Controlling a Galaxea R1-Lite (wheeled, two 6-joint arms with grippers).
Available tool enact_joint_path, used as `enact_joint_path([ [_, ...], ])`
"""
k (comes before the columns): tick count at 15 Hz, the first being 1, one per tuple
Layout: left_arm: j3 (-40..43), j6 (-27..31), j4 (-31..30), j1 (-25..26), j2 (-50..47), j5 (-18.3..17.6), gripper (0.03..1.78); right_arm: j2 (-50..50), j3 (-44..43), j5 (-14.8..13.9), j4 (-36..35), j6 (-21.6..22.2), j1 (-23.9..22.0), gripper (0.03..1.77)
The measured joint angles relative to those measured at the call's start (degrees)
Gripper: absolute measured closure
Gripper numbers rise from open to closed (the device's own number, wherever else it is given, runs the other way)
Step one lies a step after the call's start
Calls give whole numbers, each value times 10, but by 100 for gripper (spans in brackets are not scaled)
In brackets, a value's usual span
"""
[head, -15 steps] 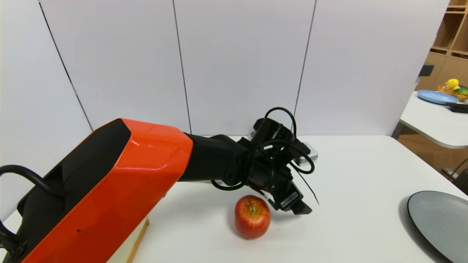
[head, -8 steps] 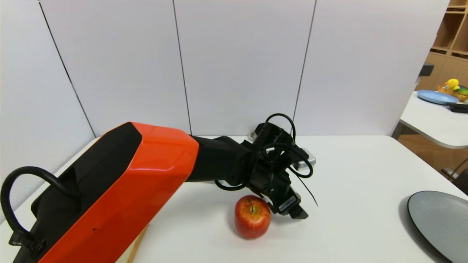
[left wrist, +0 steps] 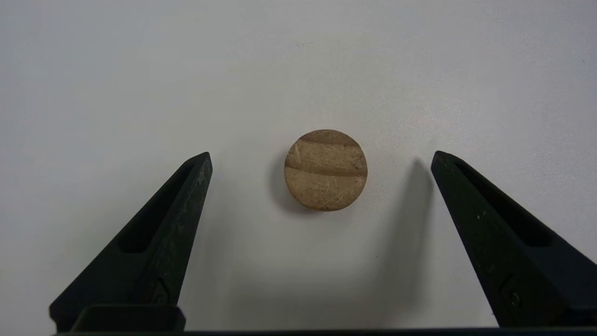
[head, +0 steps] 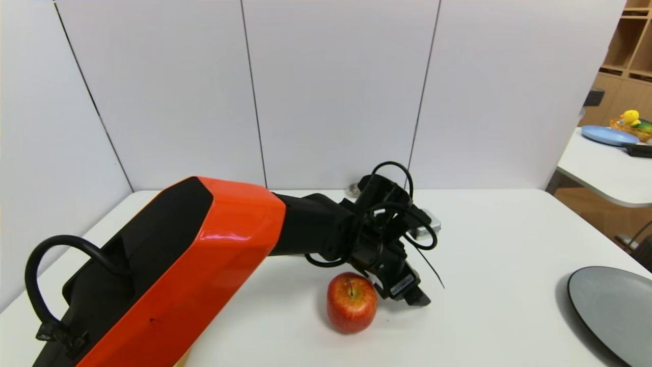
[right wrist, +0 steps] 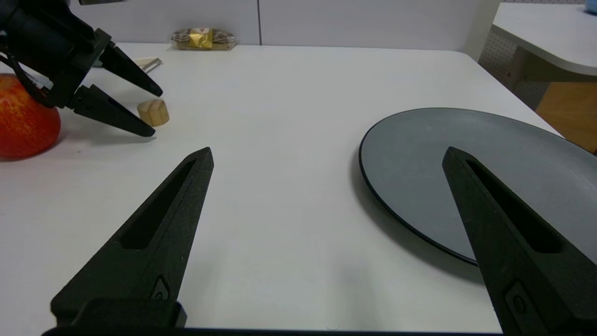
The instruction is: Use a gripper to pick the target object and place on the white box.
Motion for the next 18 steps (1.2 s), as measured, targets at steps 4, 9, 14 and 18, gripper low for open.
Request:
enact_joint_path([
  [4,-6,-2,0,0,8,0,12,0,0,0,0,0,0,10],
  [9,-13,1,1,2,12,0,12,0,0,-1,0,1,0,10],
  [14,-14,-2,2,3,12,0,12,0,0,-1,0,1,0,10],
  [18,-13,-3,2,3,12,0,49,0,0,-1,0,1,0,10],
])
